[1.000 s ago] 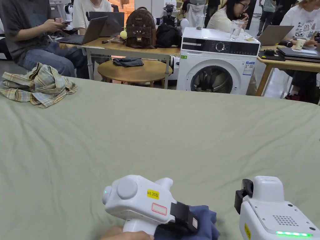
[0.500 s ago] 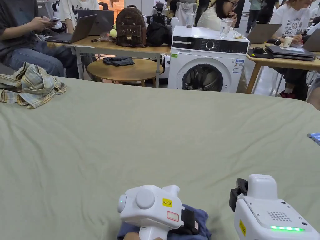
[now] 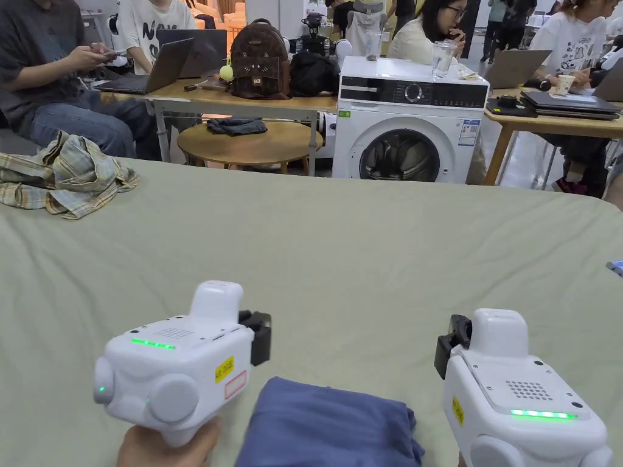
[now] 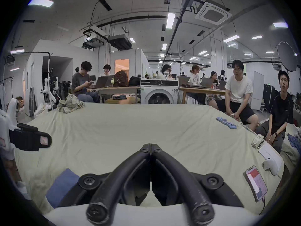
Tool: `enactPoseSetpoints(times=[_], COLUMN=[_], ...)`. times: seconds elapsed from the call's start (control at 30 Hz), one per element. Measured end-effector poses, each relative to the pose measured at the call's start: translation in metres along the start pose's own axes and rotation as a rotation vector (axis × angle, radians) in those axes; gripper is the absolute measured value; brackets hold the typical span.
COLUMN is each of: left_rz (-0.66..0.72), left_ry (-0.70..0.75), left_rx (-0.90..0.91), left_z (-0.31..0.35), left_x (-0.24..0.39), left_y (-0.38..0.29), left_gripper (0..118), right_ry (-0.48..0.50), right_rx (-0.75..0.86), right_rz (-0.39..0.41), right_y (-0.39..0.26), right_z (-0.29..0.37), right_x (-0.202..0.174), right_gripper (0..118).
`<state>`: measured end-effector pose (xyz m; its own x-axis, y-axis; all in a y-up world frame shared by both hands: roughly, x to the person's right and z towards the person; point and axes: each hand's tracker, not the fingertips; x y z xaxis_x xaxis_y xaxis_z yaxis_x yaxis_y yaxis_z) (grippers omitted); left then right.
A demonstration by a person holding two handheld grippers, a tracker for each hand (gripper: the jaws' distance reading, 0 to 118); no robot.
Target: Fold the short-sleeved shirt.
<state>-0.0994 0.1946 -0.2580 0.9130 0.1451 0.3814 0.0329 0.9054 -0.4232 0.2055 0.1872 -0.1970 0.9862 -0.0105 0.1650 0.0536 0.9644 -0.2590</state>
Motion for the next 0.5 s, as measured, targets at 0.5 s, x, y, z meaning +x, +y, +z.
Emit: enactPoseSetpoints(times=[0.5], left_rz=[-0.025], left_ry=[0.239], left_rx=[0.331], left_z=[0.04], left_x=[-0.023], left_y=[-0.029], left_gripper=[0], right_ry=[0.09], right_rx=[-0.095], right_rz=[0.024], right_y=[-0.005], right_z=[0.04], right_x=[-0.024], right_gripper=[0])
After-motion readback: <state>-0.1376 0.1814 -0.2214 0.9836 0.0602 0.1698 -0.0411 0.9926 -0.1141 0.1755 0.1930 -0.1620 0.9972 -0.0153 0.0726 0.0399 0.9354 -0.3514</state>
